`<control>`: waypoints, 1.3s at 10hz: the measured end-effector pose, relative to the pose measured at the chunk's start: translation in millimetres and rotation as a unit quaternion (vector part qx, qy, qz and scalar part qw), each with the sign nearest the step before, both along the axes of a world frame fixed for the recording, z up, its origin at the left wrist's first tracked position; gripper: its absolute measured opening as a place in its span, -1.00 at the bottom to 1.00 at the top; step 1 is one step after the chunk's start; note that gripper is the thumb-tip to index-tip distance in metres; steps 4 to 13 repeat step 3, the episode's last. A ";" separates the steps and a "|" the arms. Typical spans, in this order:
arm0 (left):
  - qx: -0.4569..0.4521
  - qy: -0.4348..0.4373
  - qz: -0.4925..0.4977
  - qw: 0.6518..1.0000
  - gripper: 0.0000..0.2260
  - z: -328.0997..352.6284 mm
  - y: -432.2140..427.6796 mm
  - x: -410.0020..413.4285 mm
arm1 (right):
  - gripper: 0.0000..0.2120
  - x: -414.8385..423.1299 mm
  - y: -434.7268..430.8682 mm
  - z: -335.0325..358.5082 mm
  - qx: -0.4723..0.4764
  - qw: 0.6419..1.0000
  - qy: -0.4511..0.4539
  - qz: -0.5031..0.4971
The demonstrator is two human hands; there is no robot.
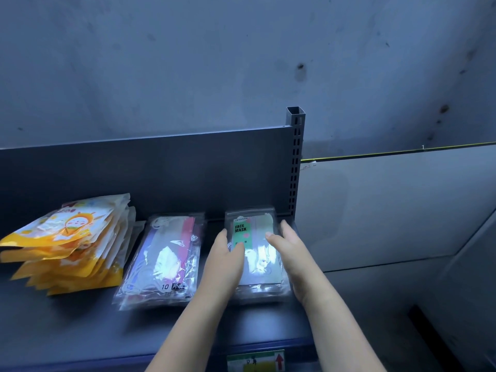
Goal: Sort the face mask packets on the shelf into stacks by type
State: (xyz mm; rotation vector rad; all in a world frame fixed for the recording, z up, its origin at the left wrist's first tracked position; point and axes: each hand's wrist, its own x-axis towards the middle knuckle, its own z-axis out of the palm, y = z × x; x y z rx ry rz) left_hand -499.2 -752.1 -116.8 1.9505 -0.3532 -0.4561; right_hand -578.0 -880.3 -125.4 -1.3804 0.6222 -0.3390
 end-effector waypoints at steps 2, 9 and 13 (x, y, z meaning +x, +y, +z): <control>-0.024 -0.006 0.014 1.000 -0.42 8.1 5.2 -6.5 | -0.26 -1.8 -0.2 -1.2 -0.093 0.995 0.031 -0.006; -0.078 -0.023 0.010 0.997 -0.62 19.1 29.8 -19.0 | -0.41 -20.4 16.8 3.1 -0.207 0.973 0.027 -0.099; -0.078 -0.023 0.010 0.997 -0.62 19.1 29.8 -19.0 | -0.41 -20.4 16.8 3.1 -0.207 0.973 0.027 -0.099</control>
